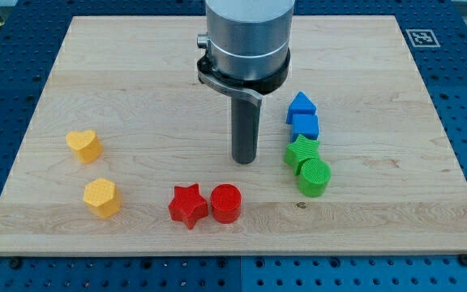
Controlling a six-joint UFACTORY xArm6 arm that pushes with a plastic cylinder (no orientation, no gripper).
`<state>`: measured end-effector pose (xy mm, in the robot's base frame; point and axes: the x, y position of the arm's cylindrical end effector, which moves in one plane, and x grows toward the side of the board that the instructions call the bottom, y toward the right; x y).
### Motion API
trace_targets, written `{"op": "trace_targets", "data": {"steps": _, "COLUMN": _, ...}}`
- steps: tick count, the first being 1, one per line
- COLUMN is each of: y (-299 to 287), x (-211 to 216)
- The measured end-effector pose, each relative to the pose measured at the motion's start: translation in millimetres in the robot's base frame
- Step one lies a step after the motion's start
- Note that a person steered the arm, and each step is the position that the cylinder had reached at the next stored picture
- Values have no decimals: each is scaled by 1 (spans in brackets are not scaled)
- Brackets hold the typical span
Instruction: Slighly push the green star towards right
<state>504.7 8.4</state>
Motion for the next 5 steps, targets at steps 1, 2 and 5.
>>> {"op": "trace_targets", "data": {"steps": 1, "y": 1, "x": 7}}
{"op": "trace_targets", "data": {"steps": 2, "y": 1, "x": 8}}
{"op": "trace_targets", "data": {"steps": 5, "y": 2, "x": 8}}
